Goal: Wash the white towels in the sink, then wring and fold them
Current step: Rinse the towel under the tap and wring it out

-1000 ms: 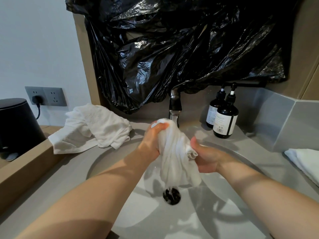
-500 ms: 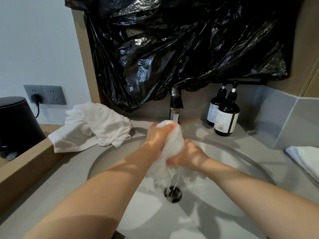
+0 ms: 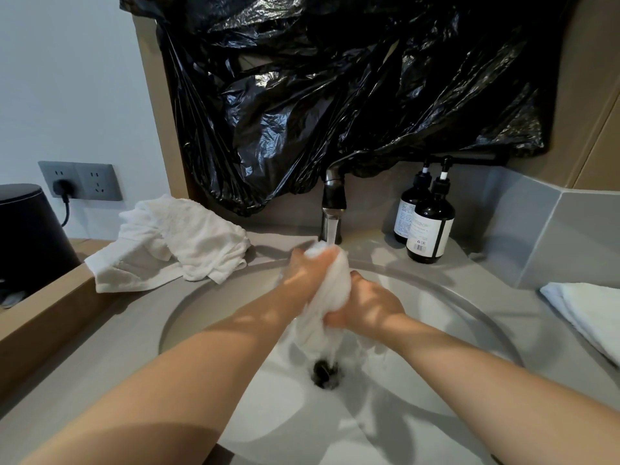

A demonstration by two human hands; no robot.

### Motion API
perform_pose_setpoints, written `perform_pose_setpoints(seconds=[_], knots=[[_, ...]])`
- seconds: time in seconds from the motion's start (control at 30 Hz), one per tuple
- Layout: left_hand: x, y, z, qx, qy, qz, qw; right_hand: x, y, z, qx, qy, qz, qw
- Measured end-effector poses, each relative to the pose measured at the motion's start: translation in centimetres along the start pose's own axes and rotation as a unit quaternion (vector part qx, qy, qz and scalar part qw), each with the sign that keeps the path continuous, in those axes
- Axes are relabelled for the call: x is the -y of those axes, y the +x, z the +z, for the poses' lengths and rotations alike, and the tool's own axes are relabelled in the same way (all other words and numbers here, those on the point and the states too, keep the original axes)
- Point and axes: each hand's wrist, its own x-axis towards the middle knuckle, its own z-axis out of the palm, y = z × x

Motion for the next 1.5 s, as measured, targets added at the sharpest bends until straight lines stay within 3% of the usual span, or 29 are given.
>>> perform_pose_setpoints(seconds=[0.1, 0.17, 0.4, 0.57, 0.67, 0.77, 0.9, 1.07, 1.23, 1.37, 1.5], knots=[[1.0, 0.3, -1.7, 0.184, -0.036, -0.099, 0.977, -0.5, 0.6, -0.6, 0.016, 0.042, 0.023, 0.999], [1.1, 0.1, -2.0, 0.238, -0.081, -0.149, 0.956, -1.1, 1.0, -1.0, 0.025, 0.078, 0.022, 0.996], [1.5, 1.1, -1.9, 0.233, -0.042, -0.128, 0.963, -2.5, 1.7, -2.5, 0.124, 0.231, 0.047, 0.964], [1.7, 1.3, -4.0, 0.271, -0.103, -0.094, 0.952, -2.7, 1.3, -4.2, 0.197, 0.367, 0.086, 0.905], [2.1, 1.7, -4.6, 0.311, -0.15, -0.058, 0.937, -3.2, 1.3, -4.5, 0.189, 0.461, 0.089, 0.862], [2.0, 2.0, -4.3, 0.271, -0.194, -0.033, 0.942, -3.0, 1.3, -4.8, 0.178, 0.55, 0.052, 0.814], [2.0, 2.4, -3.2, 0.25, -0.191, -0.064, 0.947, -2.5, 1.5, -4.9, 0.161, 0.601, 0.015, 0.783], [2.6, 1.0, -2.4, 0.282, -0.005, -0.103, 0.954, -3.0, 1.8, -5.2, 0.106, 0.575, -0.007, 0.811], [2.0, 1.9, -4.0, 0.301, -0.087, -0.011, 0.949, -3.4, 2.2, -6.5, 0.051, 0.589, -0.018, 0.806], [1.8, 2.2, -4.7, 0.309, -0.027, 0.02, 0.951, -2.9, 1.9, -6.7, 0.029, 0.592, -0.022, 0.805], [2.0, 2.7, -5.7, 0.382, 0.005, 0.0, 0.924, -2.0, 1.5, -6.9, 0.025, 0.586, -0.069, 0.807]])
